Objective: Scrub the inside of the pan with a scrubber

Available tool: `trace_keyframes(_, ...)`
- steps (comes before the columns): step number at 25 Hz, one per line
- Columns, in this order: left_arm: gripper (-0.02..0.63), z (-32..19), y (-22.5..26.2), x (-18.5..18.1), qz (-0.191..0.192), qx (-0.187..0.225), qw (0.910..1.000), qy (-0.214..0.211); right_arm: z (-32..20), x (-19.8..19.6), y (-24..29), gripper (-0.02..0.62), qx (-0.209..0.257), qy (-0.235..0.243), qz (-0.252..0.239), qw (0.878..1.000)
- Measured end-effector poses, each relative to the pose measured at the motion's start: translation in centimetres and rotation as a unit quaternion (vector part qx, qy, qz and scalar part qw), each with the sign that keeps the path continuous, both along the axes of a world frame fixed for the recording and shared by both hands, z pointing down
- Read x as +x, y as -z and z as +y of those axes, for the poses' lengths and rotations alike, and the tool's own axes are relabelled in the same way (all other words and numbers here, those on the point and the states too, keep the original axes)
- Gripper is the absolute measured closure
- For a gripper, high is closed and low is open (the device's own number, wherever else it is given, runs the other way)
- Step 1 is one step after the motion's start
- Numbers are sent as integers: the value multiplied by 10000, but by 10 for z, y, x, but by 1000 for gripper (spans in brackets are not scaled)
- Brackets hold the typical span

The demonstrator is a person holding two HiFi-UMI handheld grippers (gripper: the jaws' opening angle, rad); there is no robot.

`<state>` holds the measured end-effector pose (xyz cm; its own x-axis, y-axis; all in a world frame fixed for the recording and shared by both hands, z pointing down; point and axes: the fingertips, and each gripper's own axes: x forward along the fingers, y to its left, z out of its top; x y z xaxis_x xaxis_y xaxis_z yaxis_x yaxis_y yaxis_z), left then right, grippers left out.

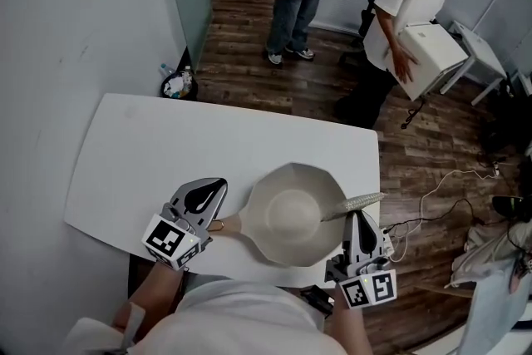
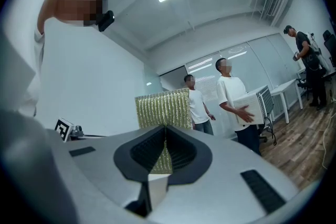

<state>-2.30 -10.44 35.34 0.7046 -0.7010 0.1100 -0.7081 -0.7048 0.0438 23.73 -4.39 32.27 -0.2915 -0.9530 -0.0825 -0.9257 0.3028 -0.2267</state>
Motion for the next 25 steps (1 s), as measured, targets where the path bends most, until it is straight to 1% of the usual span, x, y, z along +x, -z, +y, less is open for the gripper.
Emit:
trace_keyframes(7,594,3,-3,-3,-25,33,9994,330,-8,3,-9,571,-73,316,-29,9995)
trace_keyframes(11,594,9,-3,-5,-19,67,9993,377,-9,0,-12,571,-122,419,-29,9990)
trace_keyframes(16,594,12,-9,-1,-37,0,9997,258,-8,-3,-9,571,-99,394,-17,9992)
trace_keyframes(22,594,11,-15,-3,-44,-116,9999,-42,-3,-10,-12,571,-190,165,-2,9997)
trace_keyframes(25,593,8,-15,-5,-76,-81,9999,-122,0,-15,-13,571,-234,111,37,9997)
